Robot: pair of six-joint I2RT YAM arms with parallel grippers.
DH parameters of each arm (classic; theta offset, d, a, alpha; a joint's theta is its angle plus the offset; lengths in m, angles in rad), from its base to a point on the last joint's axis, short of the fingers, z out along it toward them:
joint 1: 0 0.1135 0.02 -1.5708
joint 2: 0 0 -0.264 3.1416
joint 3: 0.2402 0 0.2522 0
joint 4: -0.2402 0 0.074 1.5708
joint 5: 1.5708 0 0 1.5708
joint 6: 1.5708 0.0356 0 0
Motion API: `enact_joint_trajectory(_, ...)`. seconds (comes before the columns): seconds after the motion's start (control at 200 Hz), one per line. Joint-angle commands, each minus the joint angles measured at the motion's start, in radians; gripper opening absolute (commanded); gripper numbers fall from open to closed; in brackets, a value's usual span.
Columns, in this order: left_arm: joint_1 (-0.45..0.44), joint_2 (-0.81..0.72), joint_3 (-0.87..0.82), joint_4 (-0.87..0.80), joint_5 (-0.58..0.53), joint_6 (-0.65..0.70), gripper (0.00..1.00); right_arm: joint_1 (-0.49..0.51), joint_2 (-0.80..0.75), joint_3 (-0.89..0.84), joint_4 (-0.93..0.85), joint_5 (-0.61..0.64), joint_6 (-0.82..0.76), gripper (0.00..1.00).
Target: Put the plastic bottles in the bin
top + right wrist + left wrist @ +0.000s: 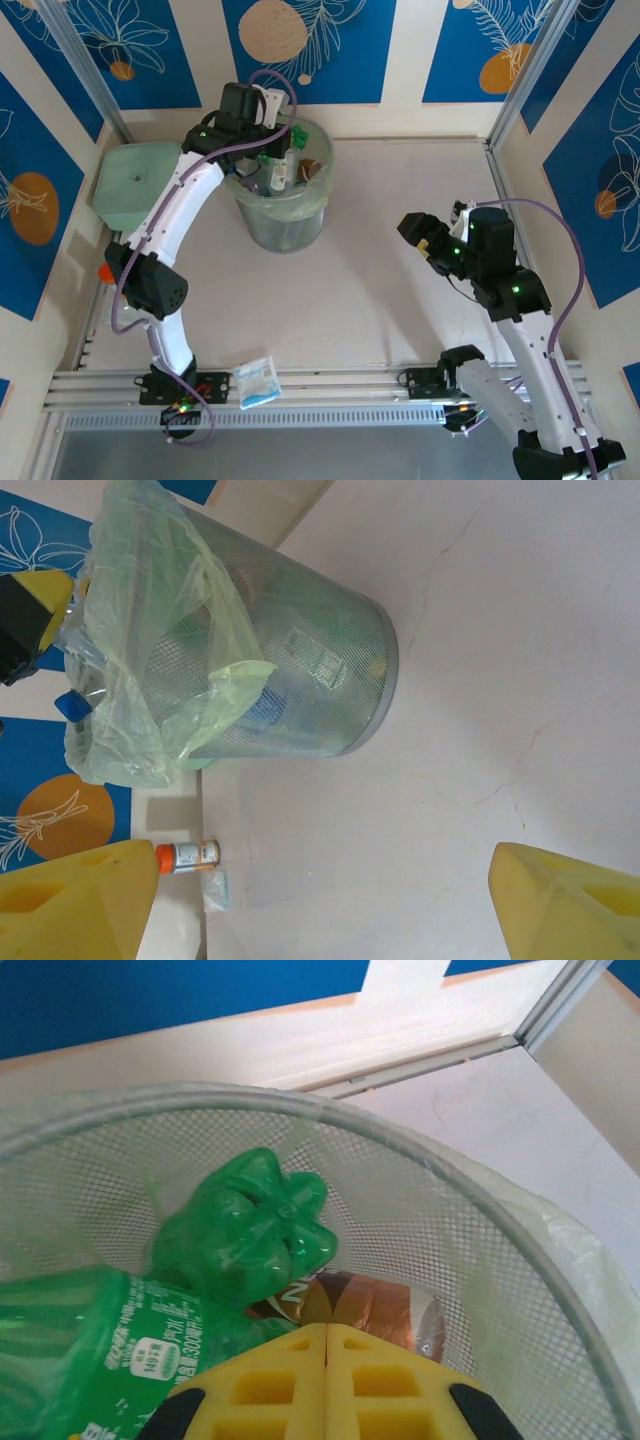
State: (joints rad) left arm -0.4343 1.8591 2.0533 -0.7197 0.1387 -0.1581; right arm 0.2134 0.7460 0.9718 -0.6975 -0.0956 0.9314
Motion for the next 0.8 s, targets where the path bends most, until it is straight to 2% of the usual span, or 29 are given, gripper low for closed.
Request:
enact_joint_trajectory(0.0, -0.014, -0.009, -0.045, -0.015, 0.061, -0.037, 0.0, -0.01, -0.01, 0.007, -0.016, -0.001, -0.026, 0.86)
enact_joint_trajectory(0.515, -0.044, 0.029, -0.068, -0.002, 0.081, -0.042, 0.0, -0.033, -0.011, 0.011, -0.025, -0.006, -0.037, 0.86)
enact_joint_trajectory(0.565, -0.044, 0.021, -0.044, -0.01, 0.07, -0.045, 0.09, -0.035, -0.011, 0.015, -0.029, -0.006, -0.041, 0.86)
enact_joint_trajectory(0.665, -0.044, -0.009, 0.023, -0.009, 0.045, -0.055, 0.41, -0.038, -0.013, 0.029, -0.039, -0.004, -0.055, 0.86)
enact_joint_trajectory(0.795, -0.043, -0.024, 0.169, -0.054, -0.005, -0.046, 0.61, -0.039, -0.015, 0.055, -0.054, 0.0, -0.072, 0.86)
